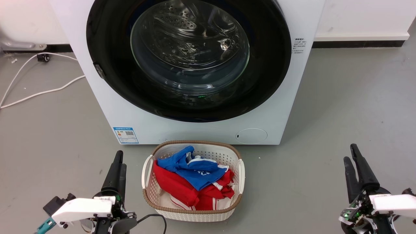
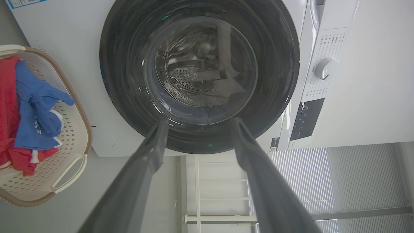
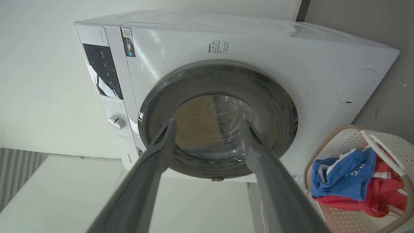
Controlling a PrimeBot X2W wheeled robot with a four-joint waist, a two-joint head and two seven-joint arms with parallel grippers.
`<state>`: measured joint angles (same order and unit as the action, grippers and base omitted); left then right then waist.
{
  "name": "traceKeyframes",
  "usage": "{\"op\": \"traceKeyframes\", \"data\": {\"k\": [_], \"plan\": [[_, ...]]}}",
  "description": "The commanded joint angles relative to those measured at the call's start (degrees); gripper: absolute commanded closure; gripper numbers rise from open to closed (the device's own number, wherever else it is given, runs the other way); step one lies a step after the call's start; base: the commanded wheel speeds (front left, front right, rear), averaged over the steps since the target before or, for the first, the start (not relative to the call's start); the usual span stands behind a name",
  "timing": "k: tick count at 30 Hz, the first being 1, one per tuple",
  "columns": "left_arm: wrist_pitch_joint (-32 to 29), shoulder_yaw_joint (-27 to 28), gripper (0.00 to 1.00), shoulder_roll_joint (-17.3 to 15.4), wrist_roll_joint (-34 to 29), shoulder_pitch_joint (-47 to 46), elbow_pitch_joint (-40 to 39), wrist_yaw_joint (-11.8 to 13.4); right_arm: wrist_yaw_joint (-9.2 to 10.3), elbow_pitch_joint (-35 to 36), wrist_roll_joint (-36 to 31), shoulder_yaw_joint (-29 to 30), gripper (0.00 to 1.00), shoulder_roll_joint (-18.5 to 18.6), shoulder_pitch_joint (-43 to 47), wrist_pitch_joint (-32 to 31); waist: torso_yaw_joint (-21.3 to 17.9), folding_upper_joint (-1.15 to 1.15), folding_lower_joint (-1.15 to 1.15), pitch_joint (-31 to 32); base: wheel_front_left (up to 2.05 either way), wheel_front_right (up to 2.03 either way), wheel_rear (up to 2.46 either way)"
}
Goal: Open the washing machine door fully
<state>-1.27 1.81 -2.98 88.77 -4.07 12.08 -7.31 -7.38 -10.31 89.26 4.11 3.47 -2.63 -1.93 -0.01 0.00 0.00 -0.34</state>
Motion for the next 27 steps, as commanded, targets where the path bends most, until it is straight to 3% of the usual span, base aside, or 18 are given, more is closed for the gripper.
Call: {"op": "traceKeyframes", "data": {"k": [1, 7, 16, 21, 27], "plan": [[0.53, -0.25, 0.0, -0.24, -1.41, -1.24, -1.61, -0.07, -0.04, 1.7, -1.38, -0.38, 0.0, 0.89, -0.61, 0.66, 0.02, 0.0, 0.0, -0.07, 0.0, 0.0, 0.0], [1.94, -0.73, 0.0, -0.21, -7.65, -1.32, -3.51, -0.08, -0.05, 2.95, -7.86, -1.42, 0.0, 2.26, -0.49, 2.25, 0.07, 0.0, 0.0, -0.15, 0.0, 0.0, 0.0], [3.88, -2.24, 0.0, -0.18, -18.98, -1.26, -4.42, 0.3, -0.06, 4.12, -22.8, -1.87, 0.0, 2.98, 0.1, 4.27, 0.22, 0.0, 0.0, 0.0, 0.0, 0.0, 0.0], [4.88, -4.19, 0.0, -0.18, -30.28, -1.42, -4.54, 0.58, -0.07, 5.0, -30.09, -1.72, 0.0, 2.75, 0.58, 4.73, 0.26, 0.0, 0.0, 0.04, 0.0, 0.0, 0.0], [6.04, -6.1, 0.0, -0.15, -39.45, -1.5, -5.03, 1.24, -0.08, 6.51, -37.69, -1.61, 0.0, 2.42, 1.08, 4.55, 0.23, 0.0, 0.0, 0.02, 0.0, 0.0, 0.0]]}}
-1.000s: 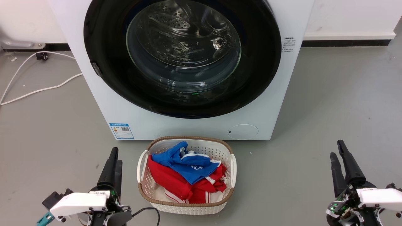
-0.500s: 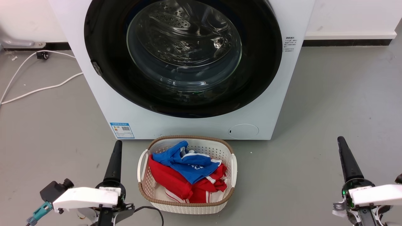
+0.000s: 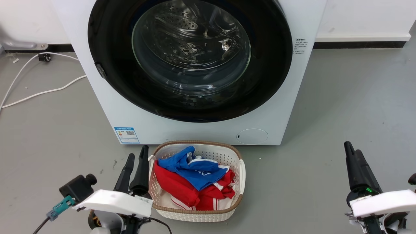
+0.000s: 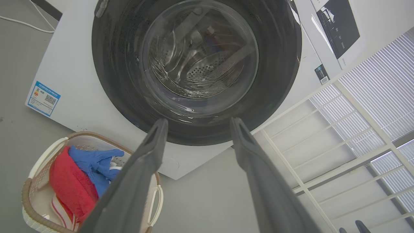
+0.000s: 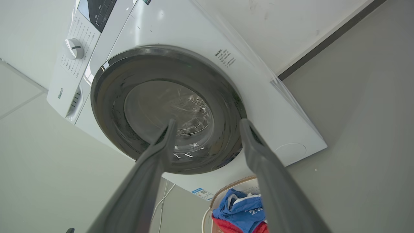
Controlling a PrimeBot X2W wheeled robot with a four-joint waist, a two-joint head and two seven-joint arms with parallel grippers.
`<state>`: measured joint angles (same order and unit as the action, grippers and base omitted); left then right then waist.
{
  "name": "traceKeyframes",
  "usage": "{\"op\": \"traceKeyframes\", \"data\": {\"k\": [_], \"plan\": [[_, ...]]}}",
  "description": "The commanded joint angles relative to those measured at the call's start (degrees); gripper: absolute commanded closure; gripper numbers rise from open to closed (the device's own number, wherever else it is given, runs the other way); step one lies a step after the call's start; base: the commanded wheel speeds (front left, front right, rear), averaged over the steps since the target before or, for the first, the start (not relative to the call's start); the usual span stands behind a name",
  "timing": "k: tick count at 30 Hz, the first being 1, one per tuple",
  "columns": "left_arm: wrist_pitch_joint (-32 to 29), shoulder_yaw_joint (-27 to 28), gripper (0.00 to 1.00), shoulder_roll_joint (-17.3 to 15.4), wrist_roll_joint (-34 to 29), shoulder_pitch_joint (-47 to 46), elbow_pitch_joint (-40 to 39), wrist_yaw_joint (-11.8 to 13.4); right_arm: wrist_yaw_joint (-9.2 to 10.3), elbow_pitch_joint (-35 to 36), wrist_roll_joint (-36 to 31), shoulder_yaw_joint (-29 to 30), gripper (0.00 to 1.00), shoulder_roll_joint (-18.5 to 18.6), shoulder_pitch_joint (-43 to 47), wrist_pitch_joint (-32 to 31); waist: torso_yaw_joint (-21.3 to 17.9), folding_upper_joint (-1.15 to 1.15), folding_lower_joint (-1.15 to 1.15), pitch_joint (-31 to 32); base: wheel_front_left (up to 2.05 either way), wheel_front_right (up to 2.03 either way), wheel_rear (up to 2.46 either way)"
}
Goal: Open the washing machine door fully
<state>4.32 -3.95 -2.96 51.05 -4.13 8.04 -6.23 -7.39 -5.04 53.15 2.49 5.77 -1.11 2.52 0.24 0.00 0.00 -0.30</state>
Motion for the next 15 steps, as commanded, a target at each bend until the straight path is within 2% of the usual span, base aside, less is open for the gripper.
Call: {"op": "traceKeyframes", "data": {"k": [1, 15], "plan": [[0.62, -0.6, 0.0, -0.21, -3.2, -1.52, -1.06, 0.3, -0.07, 1.49, -2.71, 0.0, 0.0, 0.08, -0.37, 0.01, -0.05, 0.0, 0.0, -0.02, 0.0, 0.0, 0.0], [3.17, -5.07, 0.0, -3.17, -19.46, -2.97, 0.45, 2.98, -0.09, 4.94, -17.37, -0.88, 0.0, 0.37, 0.77, -1.81, 0.0, 0.0, 0.0, -0.09, 0.0, 0.0, 0.0]]}}
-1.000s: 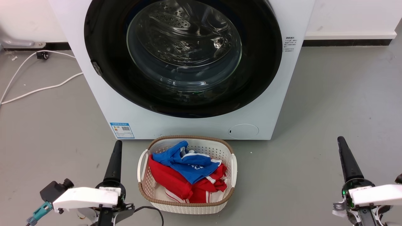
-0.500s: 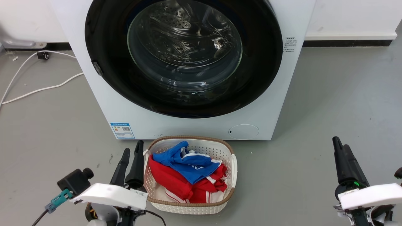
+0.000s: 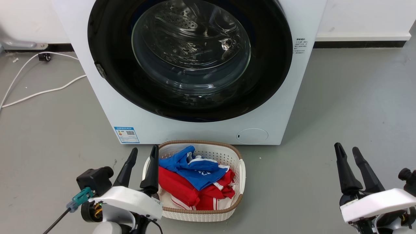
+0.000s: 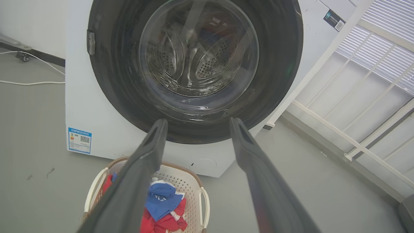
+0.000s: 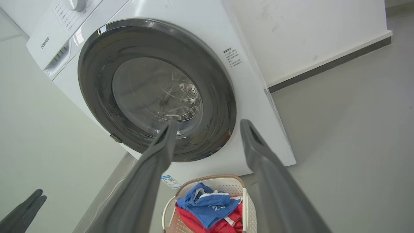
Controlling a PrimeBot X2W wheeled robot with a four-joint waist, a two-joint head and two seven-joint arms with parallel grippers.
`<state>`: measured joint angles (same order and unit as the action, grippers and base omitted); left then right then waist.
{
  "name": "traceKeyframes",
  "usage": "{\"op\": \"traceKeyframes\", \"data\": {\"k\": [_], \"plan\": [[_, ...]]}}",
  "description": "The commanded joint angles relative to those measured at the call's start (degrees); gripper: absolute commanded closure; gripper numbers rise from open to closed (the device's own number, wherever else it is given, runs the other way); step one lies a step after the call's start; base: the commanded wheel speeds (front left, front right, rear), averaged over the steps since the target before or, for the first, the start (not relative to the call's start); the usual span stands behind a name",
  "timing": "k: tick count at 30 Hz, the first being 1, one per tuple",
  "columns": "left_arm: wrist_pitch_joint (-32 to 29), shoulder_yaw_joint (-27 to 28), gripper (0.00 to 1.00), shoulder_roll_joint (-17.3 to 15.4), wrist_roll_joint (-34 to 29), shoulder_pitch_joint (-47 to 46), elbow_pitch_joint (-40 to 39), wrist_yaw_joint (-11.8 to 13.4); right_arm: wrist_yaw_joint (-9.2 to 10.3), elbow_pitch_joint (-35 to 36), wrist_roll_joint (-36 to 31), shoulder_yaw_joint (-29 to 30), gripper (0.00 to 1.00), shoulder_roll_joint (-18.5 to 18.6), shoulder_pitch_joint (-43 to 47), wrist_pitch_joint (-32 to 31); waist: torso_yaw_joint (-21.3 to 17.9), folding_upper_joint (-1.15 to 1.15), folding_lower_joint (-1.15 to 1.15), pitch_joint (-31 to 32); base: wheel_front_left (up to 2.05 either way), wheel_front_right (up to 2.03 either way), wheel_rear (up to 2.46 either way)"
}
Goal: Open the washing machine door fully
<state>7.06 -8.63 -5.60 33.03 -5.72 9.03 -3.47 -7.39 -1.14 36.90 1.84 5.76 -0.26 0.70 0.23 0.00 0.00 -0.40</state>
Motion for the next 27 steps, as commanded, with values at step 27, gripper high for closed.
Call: {"op": "traceKeyframes", "data": {"k": [27], "plan": [[4.1, -5.35, 0.0, -2.52, -14.67, -1.72, 0.21, 4.16, -0.12, 3.84, -18.12, 0.75, 0.0, -0.74, 2.52, -0.55, 0.2, 0.0, 0.0, 0.28, 0.0, 0.0, 0.0]]}}
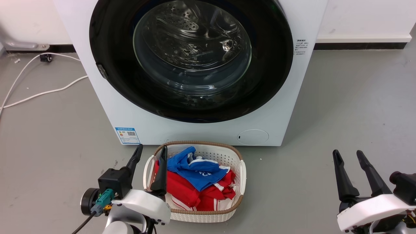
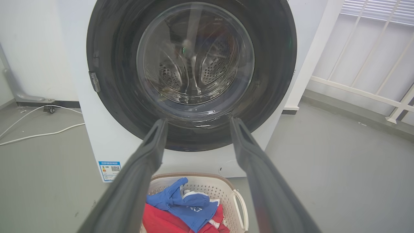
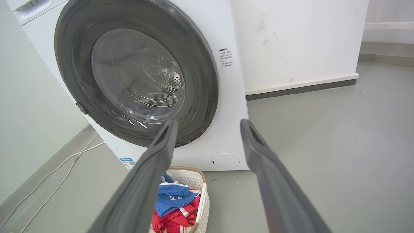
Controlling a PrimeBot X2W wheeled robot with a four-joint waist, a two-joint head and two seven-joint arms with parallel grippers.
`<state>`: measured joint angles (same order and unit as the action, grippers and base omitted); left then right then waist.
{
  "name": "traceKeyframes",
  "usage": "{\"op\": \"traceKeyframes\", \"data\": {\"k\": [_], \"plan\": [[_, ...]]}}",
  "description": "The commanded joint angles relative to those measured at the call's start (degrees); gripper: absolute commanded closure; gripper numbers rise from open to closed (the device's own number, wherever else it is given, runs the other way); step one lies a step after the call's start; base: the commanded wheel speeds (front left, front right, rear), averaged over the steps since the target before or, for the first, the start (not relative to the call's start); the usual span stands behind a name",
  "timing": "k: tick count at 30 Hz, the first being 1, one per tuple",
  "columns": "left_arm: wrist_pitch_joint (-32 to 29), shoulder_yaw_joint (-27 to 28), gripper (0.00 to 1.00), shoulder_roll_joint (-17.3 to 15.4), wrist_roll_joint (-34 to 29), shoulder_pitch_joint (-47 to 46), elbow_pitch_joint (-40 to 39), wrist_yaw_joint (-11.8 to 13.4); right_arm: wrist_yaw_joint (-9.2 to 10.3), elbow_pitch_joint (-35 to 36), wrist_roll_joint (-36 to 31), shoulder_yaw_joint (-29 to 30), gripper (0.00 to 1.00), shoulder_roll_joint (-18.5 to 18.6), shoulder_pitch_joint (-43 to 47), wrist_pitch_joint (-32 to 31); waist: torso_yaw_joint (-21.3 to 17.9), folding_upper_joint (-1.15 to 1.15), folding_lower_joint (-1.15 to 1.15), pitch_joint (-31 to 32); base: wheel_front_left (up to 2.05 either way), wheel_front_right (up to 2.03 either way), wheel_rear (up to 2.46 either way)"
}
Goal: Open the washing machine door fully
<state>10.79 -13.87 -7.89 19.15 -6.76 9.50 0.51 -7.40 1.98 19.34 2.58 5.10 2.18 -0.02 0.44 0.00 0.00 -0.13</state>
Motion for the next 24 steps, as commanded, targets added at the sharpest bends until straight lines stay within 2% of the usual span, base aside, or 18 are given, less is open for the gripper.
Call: {"op": "traceKeyframes", "data": {"k": [1, 24], "plan": [[0.54, -0.19, 0.0, -0.22, -1.18, -0.63, -0.26, 0.21, -0.11, 0.8, -1.02, 0.03, 0.0, -0.15, 0.15, 0.21, 0.02, 0.0, 0.0, 0.02, 0.0, 0.0, 0.0], [3.2, 0.2, 0.0, 0.98, -7.98, -0.53, 1.87, -1.03, -0.14, 1.15, -10.79, 0.03, 0.0, -0.57, 0.74, 0.92, 0.05, 0.0, 0.0, -0.06, 0.0, 0.0, 0.0]]}}
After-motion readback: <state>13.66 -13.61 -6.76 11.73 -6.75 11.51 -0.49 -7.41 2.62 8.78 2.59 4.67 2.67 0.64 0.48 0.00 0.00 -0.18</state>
